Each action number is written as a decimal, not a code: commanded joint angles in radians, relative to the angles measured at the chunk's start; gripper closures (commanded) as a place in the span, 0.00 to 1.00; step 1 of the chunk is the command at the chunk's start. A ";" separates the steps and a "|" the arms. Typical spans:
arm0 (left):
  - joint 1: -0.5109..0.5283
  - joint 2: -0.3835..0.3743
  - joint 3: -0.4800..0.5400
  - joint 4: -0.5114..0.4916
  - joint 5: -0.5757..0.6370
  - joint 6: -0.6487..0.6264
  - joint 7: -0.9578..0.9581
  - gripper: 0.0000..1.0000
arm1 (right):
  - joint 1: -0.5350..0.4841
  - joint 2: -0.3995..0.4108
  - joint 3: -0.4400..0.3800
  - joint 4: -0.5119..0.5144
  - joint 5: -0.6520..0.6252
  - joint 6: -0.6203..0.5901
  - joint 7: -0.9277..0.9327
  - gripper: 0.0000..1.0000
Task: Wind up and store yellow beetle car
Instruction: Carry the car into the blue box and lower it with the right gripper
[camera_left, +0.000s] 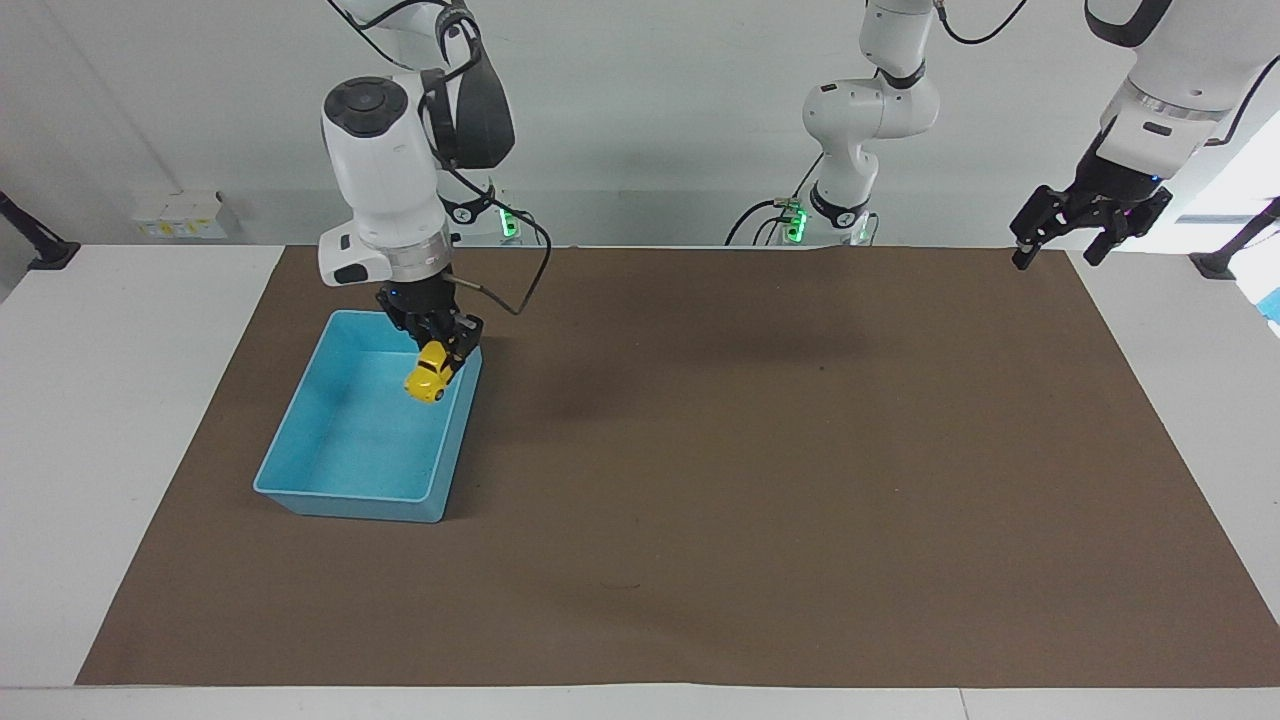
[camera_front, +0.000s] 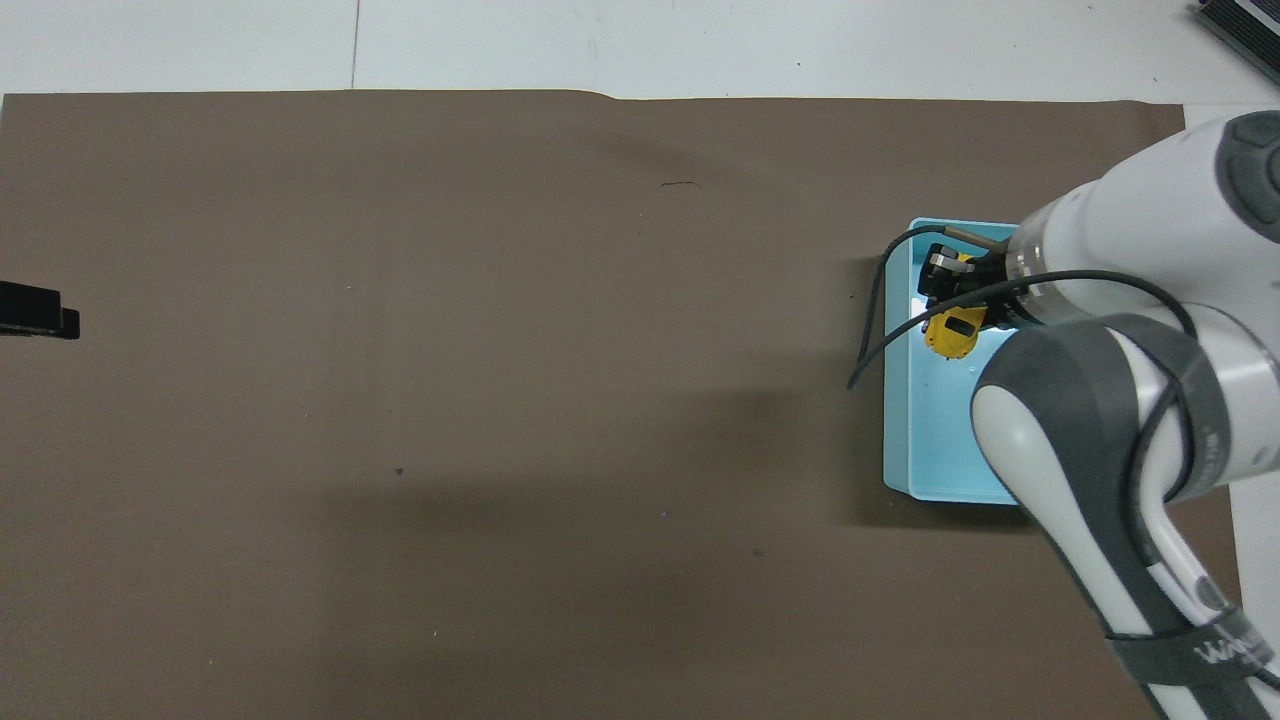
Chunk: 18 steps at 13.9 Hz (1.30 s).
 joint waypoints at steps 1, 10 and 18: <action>0.003 -0.018 0.000 -0.010 -0.012 -0.013 0.012 0.00 | -0.080 -0.045 0.017 -0.056 0.042 -0.001 -0.222 1.00; -0.006 0.000 -0.021 -0.001 -0.012 0.001 0.000 0.00 | -0.174 -0.165 0.013 -0.328 0.032 0.236 -0.566 1.00; -0.006 0.007 -0.023 -0.010 -0.012 -0.016 -0.047 0.00 | -0.231 -0.171 0.013 -0.594 0.032 0.596 -0.642 1.00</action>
